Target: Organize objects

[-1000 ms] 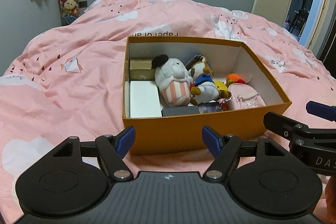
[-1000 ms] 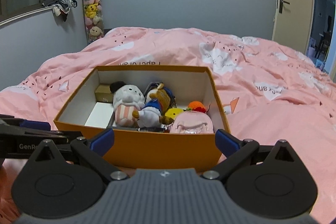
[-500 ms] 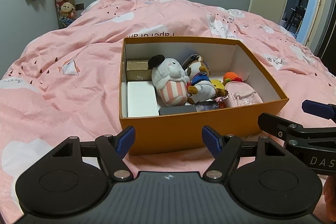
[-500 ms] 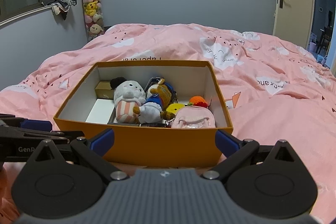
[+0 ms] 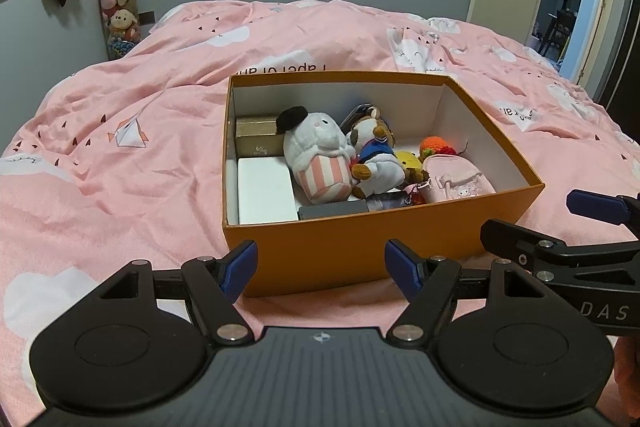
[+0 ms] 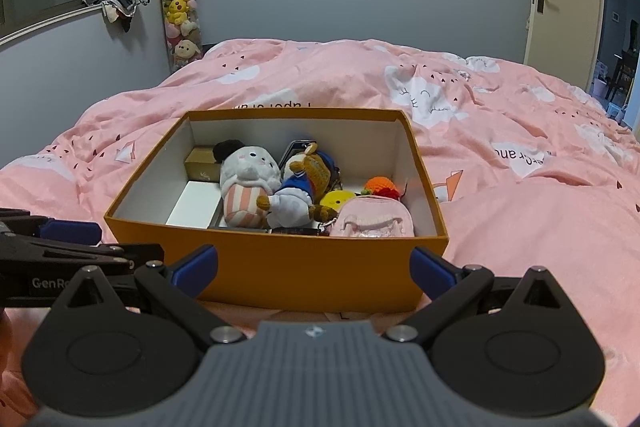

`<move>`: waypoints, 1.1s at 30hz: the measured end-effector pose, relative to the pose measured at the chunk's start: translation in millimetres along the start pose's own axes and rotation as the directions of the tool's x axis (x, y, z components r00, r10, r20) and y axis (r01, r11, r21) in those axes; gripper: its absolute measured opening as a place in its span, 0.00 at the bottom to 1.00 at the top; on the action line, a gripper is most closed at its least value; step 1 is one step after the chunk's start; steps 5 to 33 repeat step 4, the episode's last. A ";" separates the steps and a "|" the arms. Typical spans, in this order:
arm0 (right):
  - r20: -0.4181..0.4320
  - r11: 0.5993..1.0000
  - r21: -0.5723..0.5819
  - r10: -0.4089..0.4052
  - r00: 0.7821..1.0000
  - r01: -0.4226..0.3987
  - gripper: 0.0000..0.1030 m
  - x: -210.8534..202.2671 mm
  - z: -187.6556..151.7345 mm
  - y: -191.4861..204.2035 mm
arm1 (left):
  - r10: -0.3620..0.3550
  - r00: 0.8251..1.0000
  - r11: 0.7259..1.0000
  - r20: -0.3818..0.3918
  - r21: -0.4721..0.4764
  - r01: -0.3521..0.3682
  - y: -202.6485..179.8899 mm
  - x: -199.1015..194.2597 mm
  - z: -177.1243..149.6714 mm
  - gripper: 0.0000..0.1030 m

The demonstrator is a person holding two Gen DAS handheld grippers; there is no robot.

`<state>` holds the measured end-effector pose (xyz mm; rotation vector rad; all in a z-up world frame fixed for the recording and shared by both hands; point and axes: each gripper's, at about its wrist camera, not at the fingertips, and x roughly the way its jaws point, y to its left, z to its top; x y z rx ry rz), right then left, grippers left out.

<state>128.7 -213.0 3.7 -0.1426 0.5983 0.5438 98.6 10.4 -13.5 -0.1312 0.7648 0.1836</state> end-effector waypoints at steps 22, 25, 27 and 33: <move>0.002 1.000 0.000 -0.002 1.000 0.002 0.99 -1.1 0.5 -0.3 | -0.006 1.000 1.000 0.005 -0.002 0.006 0.1 -1.3 0.1 0.82; 0.002 1.000 0.000 -0.002 1.000 0.002 0.99 -1.1 0.5 -0.3 | -0.006 1.000 1.000 0.005 -0.002 0.006 0.1 -1.3 0.1 0.82; 0.002 1.000 0.000 -0.002 1.000 0.002 0.99 -1.1 0.5 -0.3 | -0.006 1.000 1.000 0.005 -0.002 0.006 0.1 -1.3 0.1 0.82; 0.002 1.000 0.000 -0.002 1.000 0.002 0.99 -1.1 0.5 -0.3 | -0.006 1.000 1.000 0.005 -0.002 0.006 0.1 -1.3 0.1 0.82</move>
